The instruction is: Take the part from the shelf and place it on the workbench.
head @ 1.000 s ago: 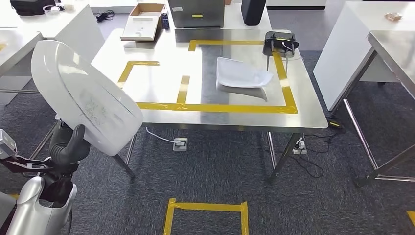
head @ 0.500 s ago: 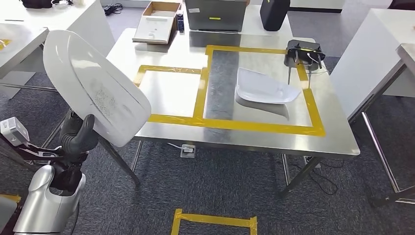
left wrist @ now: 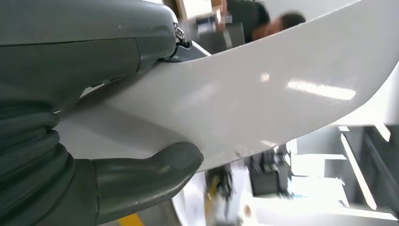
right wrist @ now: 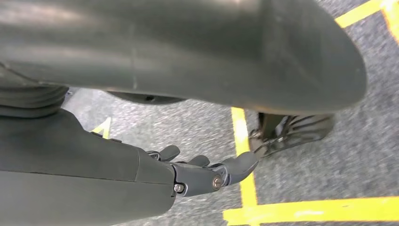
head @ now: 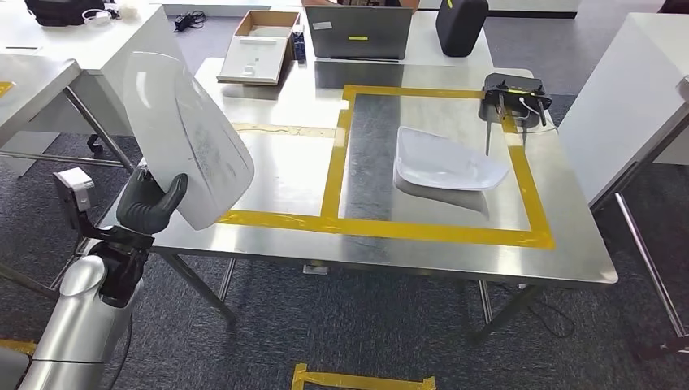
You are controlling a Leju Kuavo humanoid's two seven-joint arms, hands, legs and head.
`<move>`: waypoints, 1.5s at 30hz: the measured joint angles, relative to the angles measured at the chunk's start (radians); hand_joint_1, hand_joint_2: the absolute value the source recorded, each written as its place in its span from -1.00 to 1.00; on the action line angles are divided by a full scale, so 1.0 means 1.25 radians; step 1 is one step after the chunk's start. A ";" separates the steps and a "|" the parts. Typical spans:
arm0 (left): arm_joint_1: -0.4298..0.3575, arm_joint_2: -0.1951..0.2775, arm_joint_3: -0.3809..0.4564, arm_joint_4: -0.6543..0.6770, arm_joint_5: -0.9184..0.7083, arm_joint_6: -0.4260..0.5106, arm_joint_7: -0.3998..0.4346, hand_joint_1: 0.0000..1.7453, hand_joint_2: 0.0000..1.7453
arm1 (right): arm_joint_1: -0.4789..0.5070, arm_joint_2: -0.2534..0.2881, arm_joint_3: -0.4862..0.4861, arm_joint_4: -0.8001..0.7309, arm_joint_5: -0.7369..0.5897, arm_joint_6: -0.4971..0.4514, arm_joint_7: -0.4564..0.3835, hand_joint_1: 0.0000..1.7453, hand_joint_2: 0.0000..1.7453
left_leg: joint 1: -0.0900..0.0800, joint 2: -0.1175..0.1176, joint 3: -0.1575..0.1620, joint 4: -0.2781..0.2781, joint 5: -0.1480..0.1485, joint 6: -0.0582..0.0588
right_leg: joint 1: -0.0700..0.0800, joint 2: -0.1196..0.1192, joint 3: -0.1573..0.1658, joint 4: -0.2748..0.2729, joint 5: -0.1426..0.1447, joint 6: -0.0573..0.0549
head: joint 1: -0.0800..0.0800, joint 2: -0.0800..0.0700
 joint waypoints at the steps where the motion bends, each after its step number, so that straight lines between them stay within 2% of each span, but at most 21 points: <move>1: -0.026 0.004 -0.007 0.032 -0.063 0.051 -0.010 1.00 1.00 | -0.002 0.000 0.000 0.000 0.002 0.000 -0.001 -1.00 -1.00 | -0.001 -0.001 0.003 -0.013 0.006 0.004 | 0.000 0.000 -0.001 0.000 -0.002 0.005 | -0.001 0.000; 2: -0.055 0.007 -0.016 0.066 -0.128 0.105 -0.019 1.00 1.00 | -0.003 0.000 0.000 0.000 0.005 0.000 -0.002 -1.00 -1.00 | -0.002 -0.001 0.003 -0.014 0.006 0.009 | 0.002 -0.001 -0.002 0.001 -0.004 0.008 | -0.001 0.000; 3: -0.086 0.010 -0.027 0.107 -0.195 0.164 -0.026 1.00 1.00 | -0.004 0.000 0.000 0.000 0.007 0.001 -0.003 -1.00 -1.00 | -0.001 -0.001 0.003 -0.014 0.014 0.012 | 0.003 -0.001 -0.004 0.000 -0.003 0.005 | -0.001 0.000; 6: -0.198 0.012 -0.066 0.245 -0.364 0.329 -0.033 1.00 1.00 | -0.004 -0.001 0.000 0.000 0.015 0.000 -0.004 -1.00 -1.00 | 0.001 -0.005 0.000 -0.015 0.023 0.013 | 0.007 -0.003 -0.003 -0.006 0.002 -0.016 | 0.000 0.000; 8: -0.276 0.009 -0.092 0.344 -0.442 0.412 -0.022 1.00 1.00 | -0.006 -0.001 0.000 0.000 0.023 0.000 -0.003 -1.00 -1.00 | 0.001 -0.006 0.000 -0.015 0.021 0.017 | 0.007 -0.003 0.000 -0.011 0.003 -0.019 | 0.000 0.000; 13: -0.428 -0.021 -0.154 0.545 -0.576 0.535 0.047 1.00 1.00 | -0.007 -0.001 0.002 0.000 0.037 -0.008 0.008 -1.00 -1.00 | -0.002 -0.005 0.001 -0.015 0.021 0.028 | 0.005 -0.004 0.004 -0.019 0.007 -0.011 | 0.000 0.000; 14: -0.449 -0.030 -0.168 0.574 -0.603 0.555 0.063 1.00 1.00 | -0.007 -0.001 0.002 0.000 0.038 -0.010 0.010 -1.00 -1.00 | -0.003 -0.005 0.001 -0.015 0.021 0.029 | 0.005 -0.004 0.004 -0.020 0.008 -0.007 | 0.000 0.000; 16: -0.481 -0.053 -0.198 0.619 -0.642 0.581 0.088 1.00 1.00 | -0.007 -0.001 0.002 0.000 0.041 -0.014 0.013 -1.00 -1.00 | -0.005 -0.006 0.000 -0.015 0.021 0.031 | 0.002 -0.004 0.006 -0.023 0.008 0.008 | 0.000 0.000; 18: -0.501 -0.080 -0.222 0.654 -0.657 0.590 0.093 1.00 1.00 | -0.007 -0.001 0.002 0.000 0.042 -0.017 0.015 -1.00 -1.00 | -0.006 -0.006 0.001 -0.015 0.021 0.032 | 0.000 -0.005 0.008 -0.024 0.007 0.023 | 0.000 0.000; 19: -0.506 -0.093 -0.230 0.666 -0.658 0.589 0.087 1.00 1.00 | -0.007 -0.001 0.002 0.000 0.042 -0.018 0.016 -1.00 -1.00 | -0.006 -0.006 0.001 -0.014 0.021 0.033 | 0.000 -0.005 0.008 -0.025 0.008 0.026 | 0.000 0.000; 25: -0.493 -0.180 -0.283 0.716 -0.710 0.580 0.015 1.00 1.00 | -0.007 0.000 0.003 0.000 0.049 -0.019 0.029 -1.00 -1.00 | -0.006 -0.006 0.001 -0.015 0.021 0.033 | 0.000 -0.005 0.008 -0.024 0.007 0.029 | 0.000 0.000; 30: -0.451 -0.214 -0.334 0.738 -0.757 0.545 0.017 1.00 1.00 | -0.005 0.000 0.009 0.000 0.060 -0.011 0.038 -1.00 -1.00 | -0.006 -0.004 0.002 -0.016 0.020 0.033 | 0.000 -0.004 0.007 -0.023 0.007 0.029 | 0.000 0.000; 35: -0.432 -0.213 -0.371 0.762 -0.810 0.496 0.121 1.00 1.00 | -0.002 0.000 0.014 0.000 0.062 -0.009 0.040 -1.00 -1.00 | -0.006 -0.004 0.002 -0.017 0.021 0.032 | 0.001 -0.004 0.006 -0.022 0.007 0.029 | 0.000 0.000; 40: -0.431 -0.196 -0.424 0.783 -0.898 0.438 0.327 1.00 1.00 | -0.001 0.000 0.014 0.000 0.063 -0.005 0.032 -1.00 -1.00 | -0.005 -0.004 0.002 -0.019 0.022 0.031 | 0.001 -0.004 0.005 -0.021 0.006 0.029 | -0.001 0.000; 43: -0.429 -0.176 -0.453 0.792 -0.939 0.437 0.411 1.00 1.00 | 0.000 0.000 0.015 0.000 0.066 -0.001 0.024 -1.00 -1.00 | -0.005 -0.004 0.002 -0.019 0.022 0.031 | 0.001 -0.004 0.005 -0.021 0.006 0.028 | 0.000 0.000; 45: -0.428 -0.160 -0.474 0.797 -0.968 0.460 0.441 0.00 1.00 | 0.001 0.000 0.015 0.000 0.068 0.000 0.019 -1.00 -1.00 | -0.005 -0.004 0.002 -0.019 0.022 0.031 | 0.001 -0.004 0.005 -0.021 0.006 0.028 | 0.000 0.000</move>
